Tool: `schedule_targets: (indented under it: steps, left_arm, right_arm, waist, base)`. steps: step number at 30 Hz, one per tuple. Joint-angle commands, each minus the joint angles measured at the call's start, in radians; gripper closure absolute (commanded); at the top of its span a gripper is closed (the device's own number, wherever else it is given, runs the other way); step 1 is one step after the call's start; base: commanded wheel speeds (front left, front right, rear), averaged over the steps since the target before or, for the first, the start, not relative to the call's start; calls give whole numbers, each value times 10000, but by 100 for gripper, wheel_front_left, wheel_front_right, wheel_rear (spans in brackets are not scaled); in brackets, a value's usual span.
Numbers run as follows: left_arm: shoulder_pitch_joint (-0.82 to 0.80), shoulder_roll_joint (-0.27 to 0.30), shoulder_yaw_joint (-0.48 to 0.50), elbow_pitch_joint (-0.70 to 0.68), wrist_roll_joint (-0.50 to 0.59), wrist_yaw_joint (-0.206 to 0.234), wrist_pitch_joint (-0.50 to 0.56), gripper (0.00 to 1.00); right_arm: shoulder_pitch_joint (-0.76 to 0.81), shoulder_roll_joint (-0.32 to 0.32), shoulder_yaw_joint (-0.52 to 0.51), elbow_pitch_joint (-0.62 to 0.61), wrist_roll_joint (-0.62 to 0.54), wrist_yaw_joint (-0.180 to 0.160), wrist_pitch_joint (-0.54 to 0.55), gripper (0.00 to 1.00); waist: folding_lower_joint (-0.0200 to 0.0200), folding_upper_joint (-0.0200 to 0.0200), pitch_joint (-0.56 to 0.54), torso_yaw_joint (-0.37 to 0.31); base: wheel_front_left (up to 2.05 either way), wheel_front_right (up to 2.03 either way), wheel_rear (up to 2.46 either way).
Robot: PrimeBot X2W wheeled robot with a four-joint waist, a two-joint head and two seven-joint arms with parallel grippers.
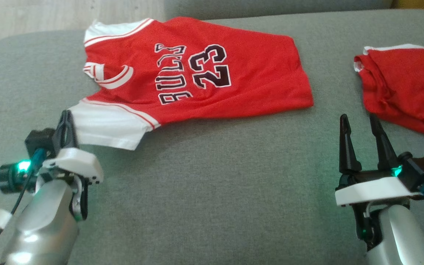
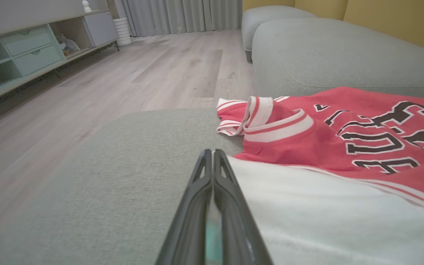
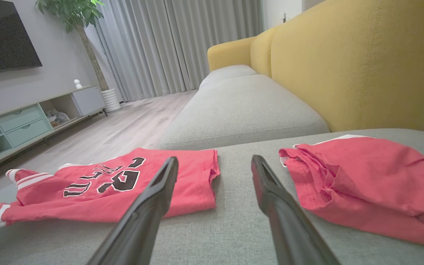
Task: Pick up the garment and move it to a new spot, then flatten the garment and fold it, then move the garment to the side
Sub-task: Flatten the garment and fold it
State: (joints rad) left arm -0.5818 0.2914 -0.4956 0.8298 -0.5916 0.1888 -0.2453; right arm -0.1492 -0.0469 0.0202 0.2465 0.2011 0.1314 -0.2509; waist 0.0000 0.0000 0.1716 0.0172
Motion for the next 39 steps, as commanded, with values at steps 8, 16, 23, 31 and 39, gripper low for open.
schedule_targets:
  steps: [8, 16, 23, 31, 39]
  left_arm:
    - [787, 619, 608, -624, -93, 248, -154, 100]
    - [1179, 496, 460, -1227, 130, 431, -134, 0]
    - [1878, 170, 1077, -3663, 800, 780, -160, 0]
    - [2441, -290, 1380, -4941, 1406, 654, -163, 0]
    - [2371, -546, 1399, -4876, 1699, 289, -163, 0]
  right_arm:
    - [116, -33, 191, -189, -9, -7, -109, 0]
    - [178, -33, 175, -97, 11, -7, -109, 0]
    - [208, -33, 140, -126, -7, -7, -109, 0]
    - [-67, -33, 112, -64, -222, -7, -109, 0]
    - [-964, -33, 146, 722, -530, -7, -34, 0]
  waist:
    - [0, 0, -376, 395]
    - [0, 0, -487, 591]
    - [0, 0, -421, 635]
    - [0, 0, -60, 708]
    - [0, 0, 373, 885]
  base:
    - [0, 0, 0]
    - [0, 0, 0]
    - [0, 0, 0]
    - [0, 0, 0]
    - [0, 0, 0]
